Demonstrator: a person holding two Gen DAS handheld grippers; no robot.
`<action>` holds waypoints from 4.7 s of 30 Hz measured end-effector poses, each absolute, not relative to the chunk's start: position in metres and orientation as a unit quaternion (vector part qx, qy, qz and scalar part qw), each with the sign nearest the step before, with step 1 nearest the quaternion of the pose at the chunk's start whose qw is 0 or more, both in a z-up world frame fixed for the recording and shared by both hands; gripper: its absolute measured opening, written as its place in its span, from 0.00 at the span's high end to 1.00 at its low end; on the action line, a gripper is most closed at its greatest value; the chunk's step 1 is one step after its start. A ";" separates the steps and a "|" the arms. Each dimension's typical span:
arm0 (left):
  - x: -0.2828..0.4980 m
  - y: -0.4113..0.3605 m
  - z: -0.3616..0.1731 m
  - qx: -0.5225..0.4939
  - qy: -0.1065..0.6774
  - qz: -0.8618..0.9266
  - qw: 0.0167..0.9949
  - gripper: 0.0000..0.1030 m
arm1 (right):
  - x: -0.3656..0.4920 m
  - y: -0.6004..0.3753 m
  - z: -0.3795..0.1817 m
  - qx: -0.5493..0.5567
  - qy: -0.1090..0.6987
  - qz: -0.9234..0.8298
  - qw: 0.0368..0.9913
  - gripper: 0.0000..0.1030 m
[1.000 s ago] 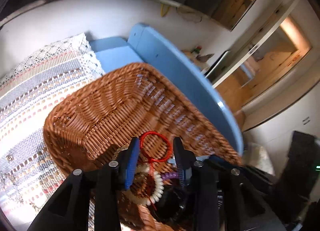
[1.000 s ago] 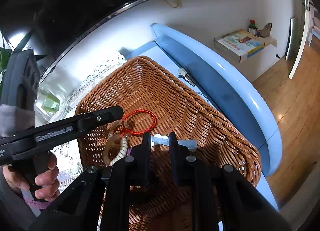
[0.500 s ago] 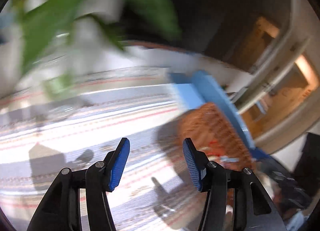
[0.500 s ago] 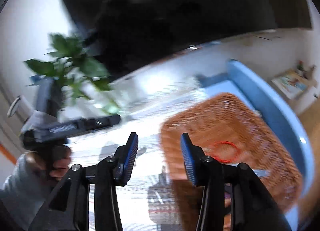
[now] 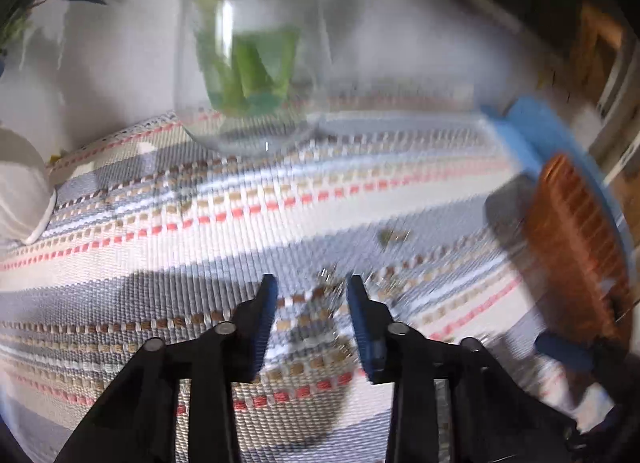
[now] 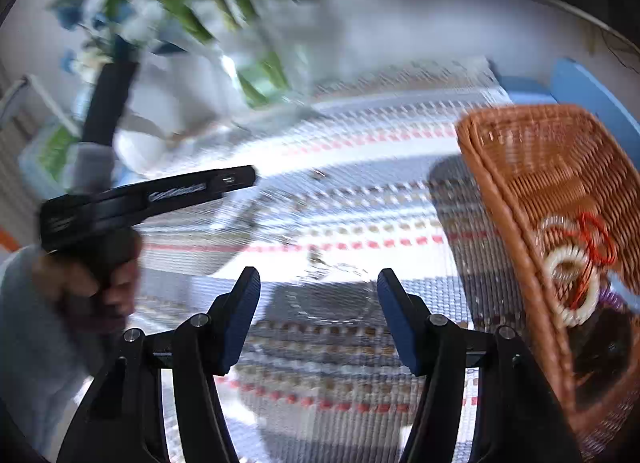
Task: Organize jewelry
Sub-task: 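Move both tools back over the remaining jewelry on the mat, then grasp the silver charm with the left tool while the right tool grasps the clear bead chain, then carry the silver charm to the basket with the left tool while the right tool carries the bead chain, then release the silver charm into the basket with the left tool while the right tool drops the bead chain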
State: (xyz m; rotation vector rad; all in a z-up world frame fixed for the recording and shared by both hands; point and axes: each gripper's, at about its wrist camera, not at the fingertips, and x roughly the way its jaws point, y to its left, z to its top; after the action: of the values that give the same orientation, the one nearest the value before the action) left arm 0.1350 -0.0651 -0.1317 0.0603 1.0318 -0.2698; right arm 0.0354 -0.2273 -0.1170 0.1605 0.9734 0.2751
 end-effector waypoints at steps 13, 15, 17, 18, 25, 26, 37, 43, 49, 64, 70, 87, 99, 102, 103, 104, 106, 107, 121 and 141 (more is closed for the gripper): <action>0.113 -0.072 -0.149 0.035 0.438 -0.090 0.894 0.92 | 0.036 -0.214 -0.157 0.000 0.439 0.087 0.894 0.48; 0.113 -0.070 -0.147 0.023 0.436 -0.090 0.895 0.92 | 0.037 -0.208 -0.157 -0.042 0.431 0.084 0.898 0.58; 0.113 -0.066 -0.144 0.007 0.438 -0.091 0.894 0.92 | 0.038 -0.205 -0.156 -0.055 0.429 0.094 0.897 0.74; 0.115 -0.066 -0.145 -0.004 0.439 -0.094 0.894 0.92 | 0.038 -0.204 -0.155 -0.060 0.428 0.097 0.897 0.86; 0.112 -0.050 -0.121 -0.067 0.427 -0.121 0.894 0.92 | 0.044 -0.225 -0.149 0.030 0.456 0.130 0.880 0.91; 0.111 -0.048 -0.117 -0.074 0.425 -0.121 0.894 0.92 | 0.043 -0.225 -0.146 0.040 0.454 0.130 0.881 0.91; 0.103 -0.031 -0.081 -0.126 0.401 -0.126 0.899 0.92 | 0.035 -0.238 -0.103 0.100 0.414 0.151 0.892 0.91; 0.099 -0.035 -0.060 -0.131 0.385 -0.145 0.902 0.92 | 0.035 -0.250 -0.089 0.136 0.400 0.160 0.892 0.91; 0.092 -0.048 -0.044 -0.133 0.373 -0.171 0.902 0.92 | 0.032 -0.260 -0.070 0.150 0.378 0.165 0.899 0.91; 0.085 -0.100 -0.007 -0.109 0.351 -0.221 0.903 0.92 | 0.026 -0.306 -0.022 0.211 0.316 0.150 0.913 0.91; 0.092 -0.133 0.008 -0.077 0.343 -0.229 0.908 0.92 | 0.027 -0.339 -0.017 0.261 0.308 0.145 0.904 0.91; 0.103 -0.233 0.029 -0.024 0.336 -0.284 0.898 0.92 | 0.013 -0.440 -0.009 0.291 0.286 0.053 0.911 0.91; 0.099 -0.304 0.006 -0.013 0.357 -0.331 0.873 0.91 | -0.013 -0.477 -0.018 0.271 0.314 0.014 0.910 0.91; 0.096 -0.320 -0.003 0.003 0.365 -0.334 0.869 0.91 | -0.016 -0.479 -0.022 0.263 0.326 0.014 0.908 0.91; 0.095 -0.324 -0.006 0.007 0.369 -0.335 0.867 0.91 | -0.016 -0.479 -0.025 0.259 0.329 0.015 0.908 0.91; 0.094 -0.328 -0.010 0.012 0.373 -0.334 0.865 0.91 | -0.016 -0.479 -0.028 0.257 0.334 0.016 0.907 0.91; 0.091 -0.337 -0.018 0.037 0.377 -0.327 0.866 0.91 | -0.016 -0.480 -0.034 0.257 0.341 0.015 0.904 0.91; 0.089 -0.341 -0.022 0.052 0.378 -0.323 0.866 0.91 | -0.016 -0.480 -0.038 0.259 0.344 0.014 0.902 0.91; 0.081 -0.370 -0.066 0.126 0.424 -0.319 0.838 0.91 | -0.012 -0.481 -0.087 0.255 0.401 0.001 0.880 0.91; 0.075 -0.364 -0.094 0.129 0.472 -0.318 0.812 0.91 | -0.010 -0.465 -0.112 0.222 0.440 -0.026 0.870 0.91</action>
State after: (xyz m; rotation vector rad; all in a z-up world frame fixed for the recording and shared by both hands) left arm 0.0753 -0.3640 -0.0945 0.2753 1.0068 -0.6782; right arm -0.0095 -0.4650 -0.1120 0.4640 0.9206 -0.0541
